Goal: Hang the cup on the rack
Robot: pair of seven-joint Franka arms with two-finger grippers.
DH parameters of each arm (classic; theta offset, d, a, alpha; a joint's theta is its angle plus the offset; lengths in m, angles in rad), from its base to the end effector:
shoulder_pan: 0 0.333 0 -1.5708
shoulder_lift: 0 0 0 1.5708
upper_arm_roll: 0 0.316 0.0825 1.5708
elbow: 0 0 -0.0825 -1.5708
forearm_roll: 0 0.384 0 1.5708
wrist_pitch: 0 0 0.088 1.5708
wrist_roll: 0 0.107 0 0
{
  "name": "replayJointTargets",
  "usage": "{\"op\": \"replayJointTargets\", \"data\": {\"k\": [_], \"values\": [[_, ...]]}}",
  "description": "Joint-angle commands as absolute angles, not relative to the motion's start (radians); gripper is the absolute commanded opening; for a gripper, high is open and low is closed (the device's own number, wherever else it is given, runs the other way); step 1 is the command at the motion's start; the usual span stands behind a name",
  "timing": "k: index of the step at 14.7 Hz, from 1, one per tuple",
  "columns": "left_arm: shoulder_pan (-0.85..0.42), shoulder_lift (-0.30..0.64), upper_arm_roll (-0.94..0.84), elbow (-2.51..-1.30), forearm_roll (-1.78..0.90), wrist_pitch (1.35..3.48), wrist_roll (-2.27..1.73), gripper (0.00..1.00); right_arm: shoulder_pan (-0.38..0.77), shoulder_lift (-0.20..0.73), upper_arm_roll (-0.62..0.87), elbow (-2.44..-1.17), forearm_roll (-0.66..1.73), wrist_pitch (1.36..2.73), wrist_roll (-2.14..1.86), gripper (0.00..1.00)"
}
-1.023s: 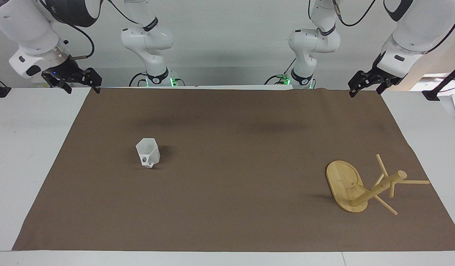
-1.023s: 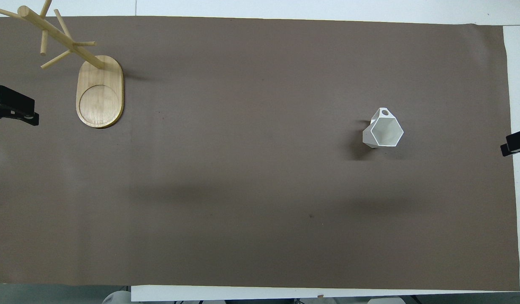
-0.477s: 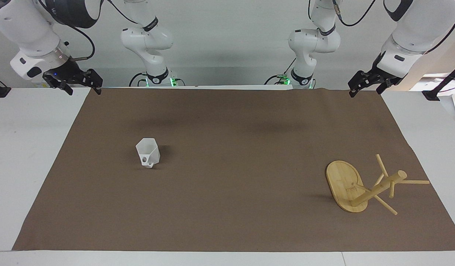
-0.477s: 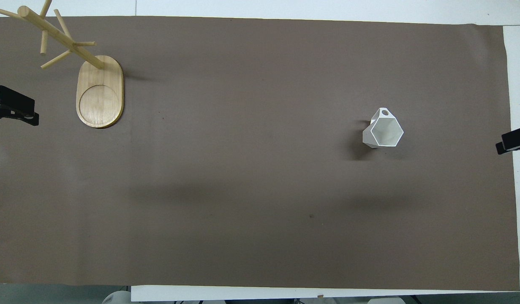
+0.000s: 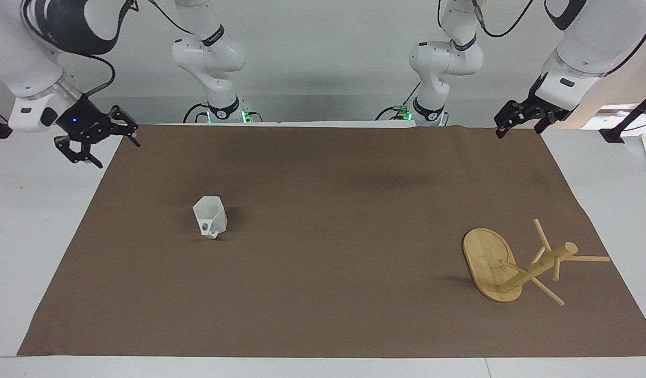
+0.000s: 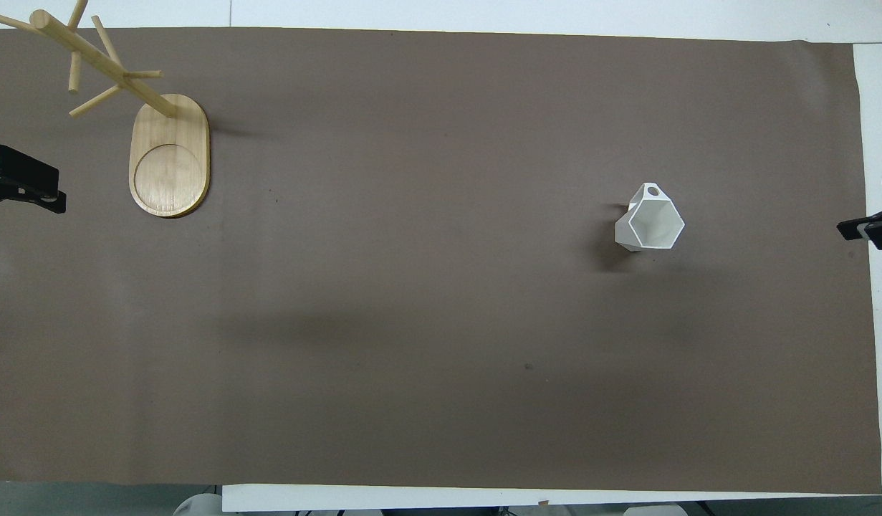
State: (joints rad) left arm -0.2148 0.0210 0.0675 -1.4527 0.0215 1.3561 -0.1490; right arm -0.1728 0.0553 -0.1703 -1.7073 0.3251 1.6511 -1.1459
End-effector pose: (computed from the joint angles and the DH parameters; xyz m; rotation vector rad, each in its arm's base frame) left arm 0.5326 -0.0768 0.6500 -3.0969 -0.0079 0.1750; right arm 0.5471 -0.1594 0.5409 -2.6303 -1.0477 -0.1878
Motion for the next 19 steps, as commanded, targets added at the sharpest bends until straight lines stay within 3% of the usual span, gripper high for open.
{"op": "replayJointTargets", "data": {"k": [1,5,10,19], "values": [[-0.216,-0.003,0.063,-1.479,0.04,1.353,-0.149,1.0,-0.265,0.152,-0.169,-1.747,0.533,1.678,-1.585,1.0],[-0.216,-0.005,0.063,-1.479,0.04,1.353,-0.149,1.0,-0.379,0.312,-0.167,-1.83,0.823,1.654,-2.033,1.0],[-0.216,-0.003,0.063,-1.479,0.04,1.353,-0.149,1.0,-0.382,0.566,-0.155,-1.858,1.107,1.536,-2.477,1.0],[-0.216,-0.003,0.063,-1.479,0.04,1.353,-0.149,1.0,-0.322,0.572,-0.066,-1.917,1.147,1.514,-2.66,1.0]]}}
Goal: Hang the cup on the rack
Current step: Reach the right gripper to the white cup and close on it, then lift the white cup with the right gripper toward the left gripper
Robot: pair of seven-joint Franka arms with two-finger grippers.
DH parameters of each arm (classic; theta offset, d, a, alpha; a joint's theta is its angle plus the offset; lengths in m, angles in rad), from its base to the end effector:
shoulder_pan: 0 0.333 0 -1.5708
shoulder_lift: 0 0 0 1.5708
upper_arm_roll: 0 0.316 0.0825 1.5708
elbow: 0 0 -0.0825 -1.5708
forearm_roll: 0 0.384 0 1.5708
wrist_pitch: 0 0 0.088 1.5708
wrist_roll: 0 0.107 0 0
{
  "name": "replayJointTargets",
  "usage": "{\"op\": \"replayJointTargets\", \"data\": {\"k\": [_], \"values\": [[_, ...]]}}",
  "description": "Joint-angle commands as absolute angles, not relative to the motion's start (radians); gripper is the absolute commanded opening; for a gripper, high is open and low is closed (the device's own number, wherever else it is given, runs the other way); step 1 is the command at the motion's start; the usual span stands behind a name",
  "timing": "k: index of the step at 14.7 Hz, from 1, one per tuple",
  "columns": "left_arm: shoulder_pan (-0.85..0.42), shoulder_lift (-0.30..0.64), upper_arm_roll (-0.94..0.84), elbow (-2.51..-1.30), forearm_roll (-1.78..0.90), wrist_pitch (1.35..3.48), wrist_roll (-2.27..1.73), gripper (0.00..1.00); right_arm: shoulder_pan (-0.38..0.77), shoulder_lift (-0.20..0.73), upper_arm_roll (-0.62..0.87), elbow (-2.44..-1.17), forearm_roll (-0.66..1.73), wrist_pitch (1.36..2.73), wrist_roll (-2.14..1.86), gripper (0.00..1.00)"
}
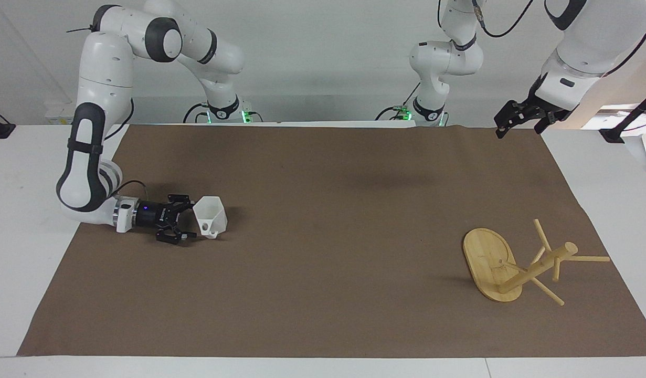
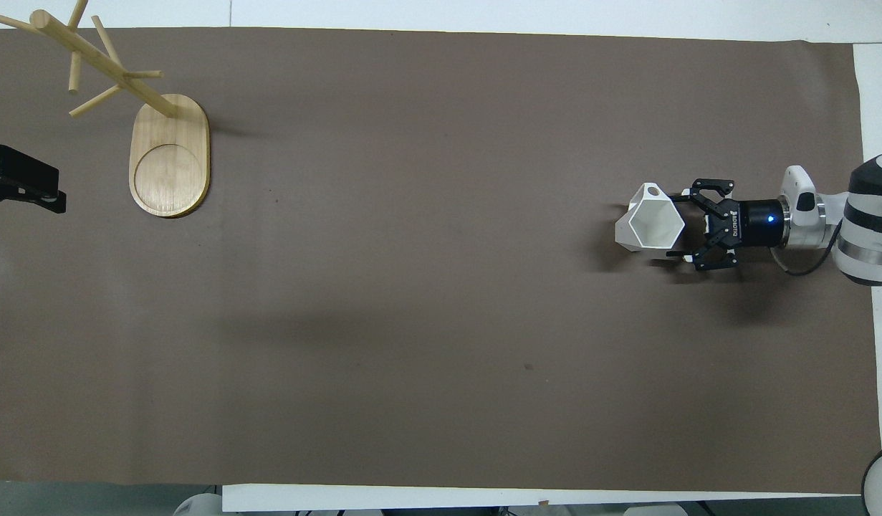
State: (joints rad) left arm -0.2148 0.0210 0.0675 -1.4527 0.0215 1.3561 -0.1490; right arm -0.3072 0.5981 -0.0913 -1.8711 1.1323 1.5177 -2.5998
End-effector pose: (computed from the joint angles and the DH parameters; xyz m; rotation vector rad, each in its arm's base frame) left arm 0.5326 -0.0768 0.6500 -3.0969 -0.0079 0.1750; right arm 0.5586 -0.1232 0.2009 -1.3698 -1.4578 -1.1005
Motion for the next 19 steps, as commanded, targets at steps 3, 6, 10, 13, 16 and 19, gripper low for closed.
{"op": "replayJointTargets", "data": {"k": [3,6,10,13,16,19], "values": [[-0.216,-0.003,0.066,-1.479,0.04,1.353,-0.149,1.0,-0.321,0.571,-0.052,-1.925,1.147,1.517,-2.66,1.0],[-0.216,-0.005,0.066,-1.479,0.04,1.353,-0.149,1.0,-0.298,0.565,-0.052,-1.953,1.149,1.519,-2.671,1.0],[-0.216,-0.005,0.063,-1.479,0.04,1.353,-0.149,1.0,-0.261,0.565,-0.054,-1.959,1.198,1.535,-2.684,1.0],[-0.216,-0.005,0.066,-1.479,0.04,1.353,-0.149,1.0,-0.242,0.565,-0.054,-1.962,1.222,1.545,-2.677,1.0],[-0.216,-0.005,0.063,-1.479,0.04,1.353,-0.149,1.0,-0.21,0.54,-0.054,-1.963,1.227,1.568,-2.628,0.48],[-0.218,-0.005,0.063,-1.479,0.04,1.351,-0.153,1.0,-0.128,0.465,-0.052,-1.954,1.276,1.63,-2.409,0.33]]}}
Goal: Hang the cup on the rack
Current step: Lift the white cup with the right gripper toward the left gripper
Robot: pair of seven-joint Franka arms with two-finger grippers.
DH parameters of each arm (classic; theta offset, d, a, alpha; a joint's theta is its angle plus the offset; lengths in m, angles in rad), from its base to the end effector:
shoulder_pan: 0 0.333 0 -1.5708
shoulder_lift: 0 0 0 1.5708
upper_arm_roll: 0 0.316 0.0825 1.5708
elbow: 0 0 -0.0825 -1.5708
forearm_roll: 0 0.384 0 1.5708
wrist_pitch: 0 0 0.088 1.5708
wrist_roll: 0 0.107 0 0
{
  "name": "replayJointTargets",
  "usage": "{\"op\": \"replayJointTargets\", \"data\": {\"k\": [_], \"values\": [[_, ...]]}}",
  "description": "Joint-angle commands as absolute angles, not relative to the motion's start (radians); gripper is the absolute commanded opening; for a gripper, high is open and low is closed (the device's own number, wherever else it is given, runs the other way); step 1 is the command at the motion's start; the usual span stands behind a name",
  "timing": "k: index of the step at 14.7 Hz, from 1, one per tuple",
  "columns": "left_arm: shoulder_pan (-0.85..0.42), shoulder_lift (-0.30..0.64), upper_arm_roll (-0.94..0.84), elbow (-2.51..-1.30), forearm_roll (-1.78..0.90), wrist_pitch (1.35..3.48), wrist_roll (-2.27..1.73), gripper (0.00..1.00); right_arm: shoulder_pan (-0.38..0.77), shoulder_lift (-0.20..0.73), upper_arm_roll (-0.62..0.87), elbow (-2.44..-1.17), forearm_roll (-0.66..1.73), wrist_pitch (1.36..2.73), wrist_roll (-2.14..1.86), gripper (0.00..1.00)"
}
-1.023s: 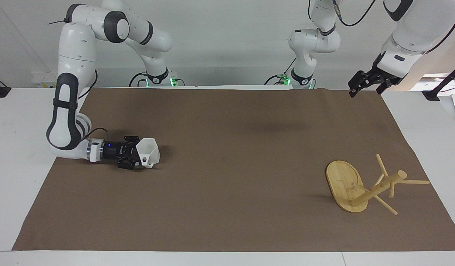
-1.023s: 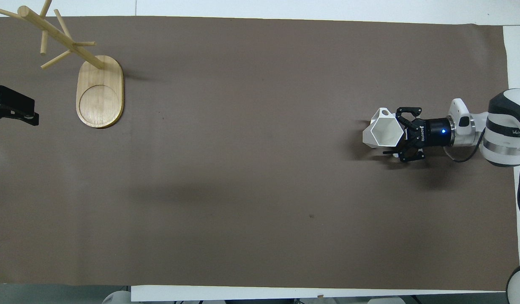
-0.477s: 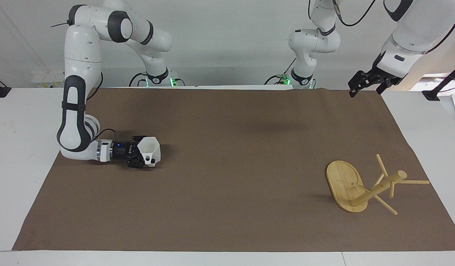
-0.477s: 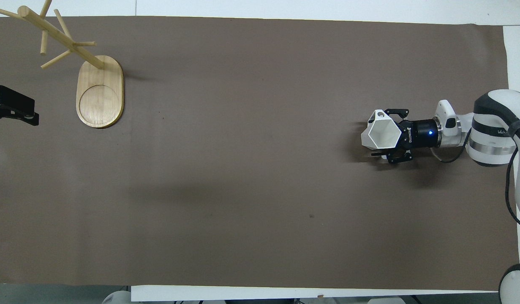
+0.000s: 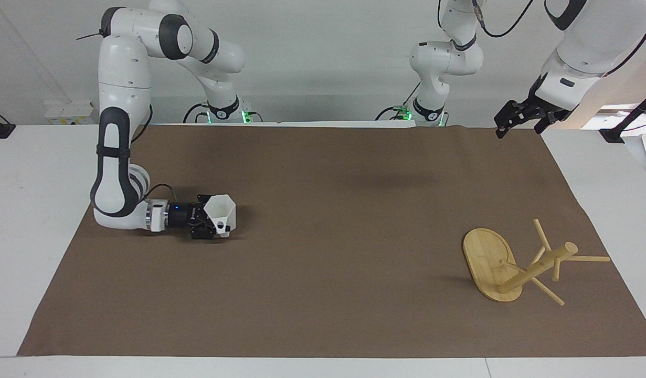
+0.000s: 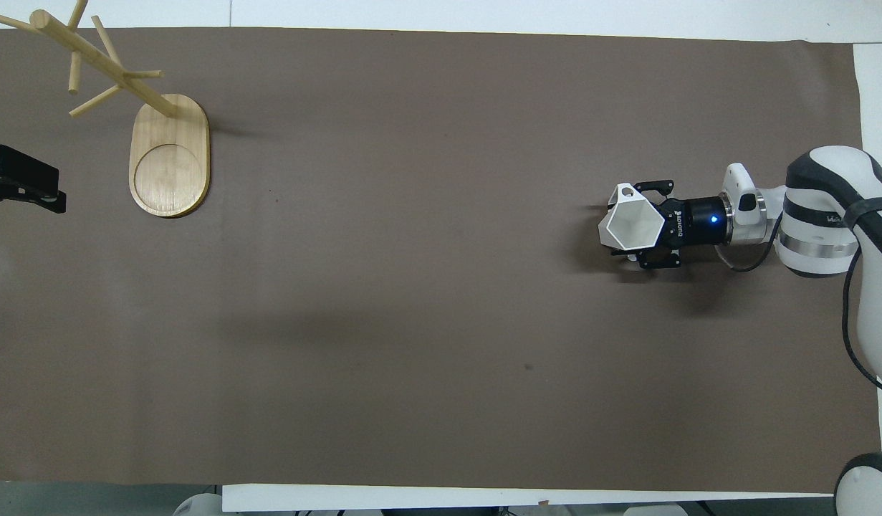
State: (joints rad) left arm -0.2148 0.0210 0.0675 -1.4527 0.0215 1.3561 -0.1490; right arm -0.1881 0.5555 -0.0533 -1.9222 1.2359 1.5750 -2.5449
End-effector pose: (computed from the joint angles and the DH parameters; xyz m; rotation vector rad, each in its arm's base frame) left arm 0.5326 -0.0768 0.6500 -3.0969 -0.0079 0.1750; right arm 0.5725 -0.0360 0.2127 -1.3334 -1.4249 -1.0891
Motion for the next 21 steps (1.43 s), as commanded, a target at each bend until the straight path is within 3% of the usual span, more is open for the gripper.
{"op": "replayJointTargets", "data": {"k": [1,5,8,11,14,21], "values": [[-0.228,-0.005,0.061,-1.479,0.038,1.351,-0.152,1.0,-0.079,0.439,-0.052,-1.953,1.308,1.658,-2.354,0.33],[-0.284,-0.023,0.046,-1.514,0.014,1.376,-0.158,1.0,0.171,0.399,-0.052,-1.941,1.507,1.857,-2.217,0.33],[-0.392,-0.086,0.044,-1.71,-0.025,1.714,-0.379,1.0,0.322,0.396,-0.052,-1.939,1.617,2.007,-2.214,0.34],[-0.494,-0.042,0.041,-1.749,-0.054,1.905,-0.664,1.0,0.454,0.39,-0.052,-1.933,1.721,2.159,-2.212,0.36],[-0.578,0.024,0.041,-1.752,-0.067,1.93,-0.745,1.0,0.521,0.361,-0.052,-1.916,1.735,2.307,-2.181,0.37],[-0.632,0.109,0.041,-1.787,-0.08,2.063,-0.811,0.99,0.523,0.351,-0.052,-1.914,1.735,2.318,-2.175,0.4]]}}
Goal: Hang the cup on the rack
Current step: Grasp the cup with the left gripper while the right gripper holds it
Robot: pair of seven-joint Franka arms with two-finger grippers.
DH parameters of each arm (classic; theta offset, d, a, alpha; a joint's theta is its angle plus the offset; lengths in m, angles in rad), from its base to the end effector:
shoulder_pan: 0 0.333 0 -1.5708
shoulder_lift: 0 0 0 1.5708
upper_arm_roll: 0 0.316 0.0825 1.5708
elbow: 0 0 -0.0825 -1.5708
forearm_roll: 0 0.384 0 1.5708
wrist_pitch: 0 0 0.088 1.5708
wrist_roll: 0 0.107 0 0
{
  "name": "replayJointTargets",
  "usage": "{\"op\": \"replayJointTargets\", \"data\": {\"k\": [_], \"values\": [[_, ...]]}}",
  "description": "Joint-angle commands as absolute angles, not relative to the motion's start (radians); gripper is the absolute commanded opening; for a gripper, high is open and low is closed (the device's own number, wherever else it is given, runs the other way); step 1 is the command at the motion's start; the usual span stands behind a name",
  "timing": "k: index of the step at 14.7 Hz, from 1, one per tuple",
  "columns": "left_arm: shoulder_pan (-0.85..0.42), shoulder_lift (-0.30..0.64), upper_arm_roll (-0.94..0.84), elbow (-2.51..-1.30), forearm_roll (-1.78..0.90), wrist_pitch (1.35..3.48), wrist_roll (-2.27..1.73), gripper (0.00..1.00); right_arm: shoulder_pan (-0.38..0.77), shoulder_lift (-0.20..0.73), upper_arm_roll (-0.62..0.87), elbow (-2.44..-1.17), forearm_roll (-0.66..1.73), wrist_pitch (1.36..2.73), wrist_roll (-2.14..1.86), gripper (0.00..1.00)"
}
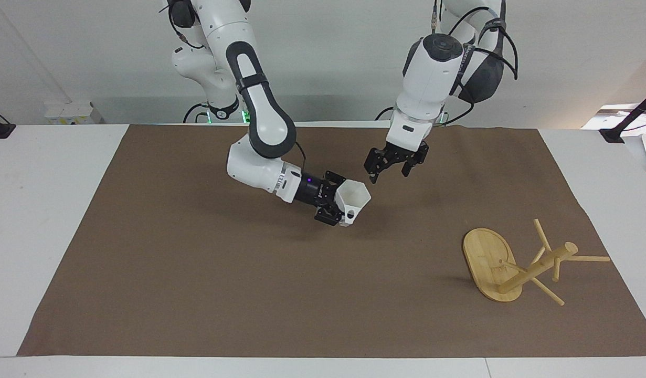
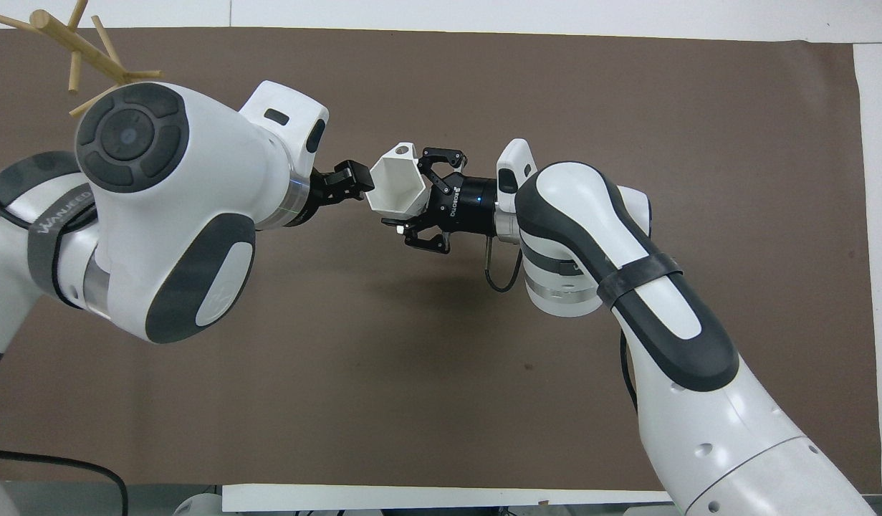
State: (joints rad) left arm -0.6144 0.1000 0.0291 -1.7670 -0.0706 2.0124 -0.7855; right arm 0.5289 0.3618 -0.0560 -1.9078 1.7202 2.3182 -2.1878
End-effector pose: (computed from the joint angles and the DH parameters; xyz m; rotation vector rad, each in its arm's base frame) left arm 0.5038 -0.3397 0.5130 2.9798 0.3372 0.1092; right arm 0.5629 0.3113 0.3293 -1.6621 -1.3469 -1.1331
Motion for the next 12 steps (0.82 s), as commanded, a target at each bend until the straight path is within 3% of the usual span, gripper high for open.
{"op": "replayJointTargets", "data": {"k": [1,5,6,8,9,12], "values": [[-0.632,0.121,0.041,-1.786,-0.08,2.077,-0.816,0.99,0.523,0.351,-0.052,-1.914,1.735,2.318,-2.175,0.4],[-0.653,0.167,0.041,-1.779,-0.089,2.143,-0.83,0.93,0.522,0.351,-0.052,-1.914,1.735,2.318,-2.175,0.4],[-0.653,0.173,0.041,-1.779,-0.095,2.151,-0.83,0.79,0.522,0.351,-0.052,-1.914,1.735,2.319,-2.175,0.4],[-0.657,0.176,0.041,-1.787,-0.121,2.152,-0.821,0.05,0.522,0.353,-0.052,-1.914,1.735,2.322,-2.174,0.4],[-0.661,0.176,0.041,-1.787,-0.124,2.154,-0.815,0.0,0.522,0.351,-0.052,-1.914,1.735,2.322,-2.174,0.4],[-0.661,0.176,0.041,-1.787,-0.155,2.155,-0.816,0.0,0.517,0.351,-0.052,-1.914,1.735,2.321,-2.174,0.41]]}}
